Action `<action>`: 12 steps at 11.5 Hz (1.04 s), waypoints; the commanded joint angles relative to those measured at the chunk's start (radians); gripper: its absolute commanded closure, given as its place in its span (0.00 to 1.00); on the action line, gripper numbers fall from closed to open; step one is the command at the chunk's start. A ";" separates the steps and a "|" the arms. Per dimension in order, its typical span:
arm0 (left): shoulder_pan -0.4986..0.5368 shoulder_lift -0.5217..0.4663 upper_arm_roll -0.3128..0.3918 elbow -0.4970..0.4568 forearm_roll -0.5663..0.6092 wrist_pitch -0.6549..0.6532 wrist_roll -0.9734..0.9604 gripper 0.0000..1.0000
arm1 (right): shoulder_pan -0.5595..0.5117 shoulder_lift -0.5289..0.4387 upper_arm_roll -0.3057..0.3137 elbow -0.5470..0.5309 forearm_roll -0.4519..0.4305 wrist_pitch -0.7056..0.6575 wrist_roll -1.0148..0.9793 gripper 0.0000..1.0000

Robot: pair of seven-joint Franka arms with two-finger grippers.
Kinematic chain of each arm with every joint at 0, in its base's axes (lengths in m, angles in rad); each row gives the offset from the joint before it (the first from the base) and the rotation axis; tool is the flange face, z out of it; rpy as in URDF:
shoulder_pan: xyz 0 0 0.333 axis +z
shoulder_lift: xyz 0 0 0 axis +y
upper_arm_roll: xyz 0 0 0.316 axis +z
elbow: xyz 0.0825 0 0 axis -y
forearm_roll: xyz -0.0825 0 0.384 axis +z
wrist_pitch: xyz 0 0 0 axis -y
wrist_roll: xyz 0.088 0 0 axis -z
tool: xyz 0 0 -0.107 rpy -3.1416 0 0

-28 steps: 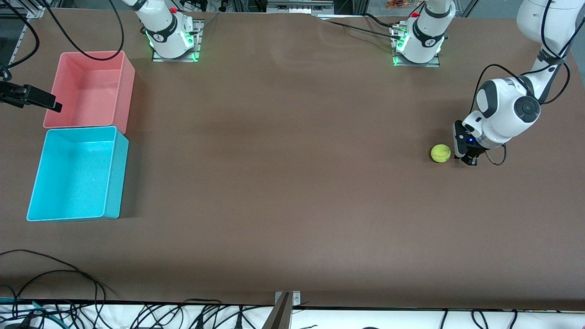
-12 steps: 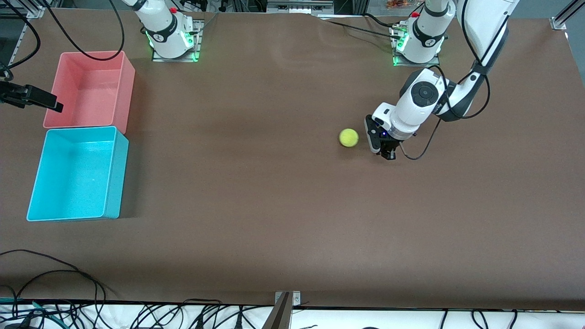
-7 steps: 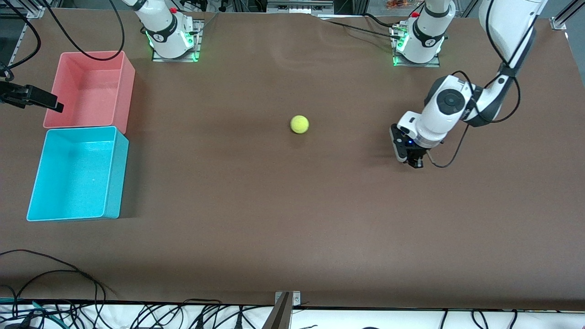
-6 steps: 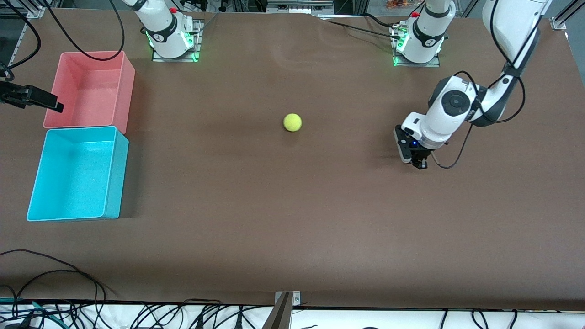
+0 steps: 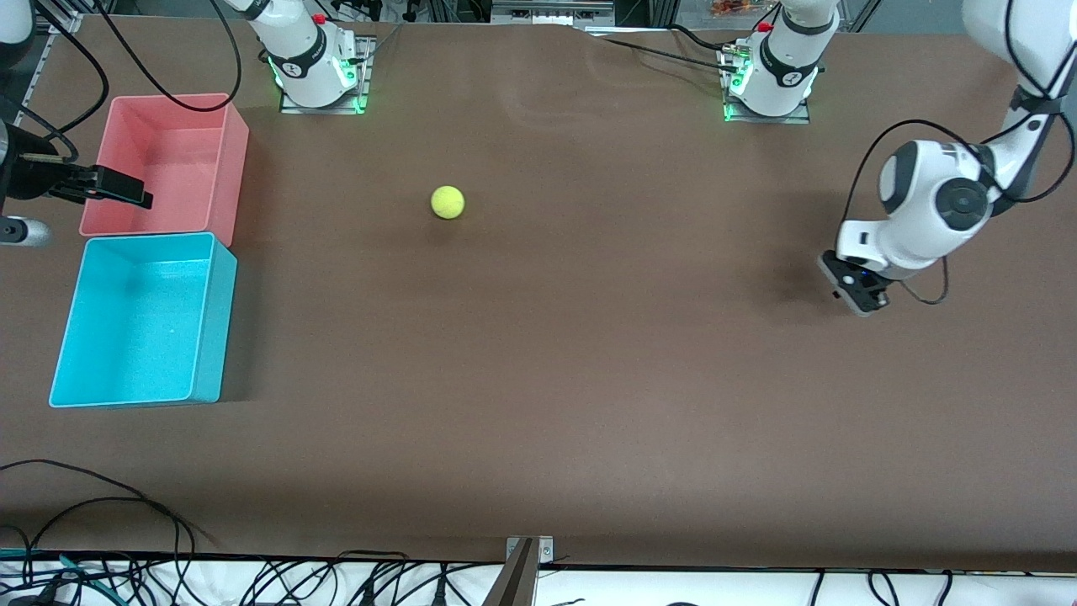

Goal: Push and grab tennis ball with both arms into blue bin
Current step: 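Push the tennis ball with the left gripper toward the right gripper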

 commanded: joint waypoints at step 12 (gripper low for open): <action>-0.019 0.001 -0.018 0.260 -0.028 -0.299 -0.498 0.00 | -0.002 -0.386 0.063 -0.898 -0.037 0.506 0.053 0.00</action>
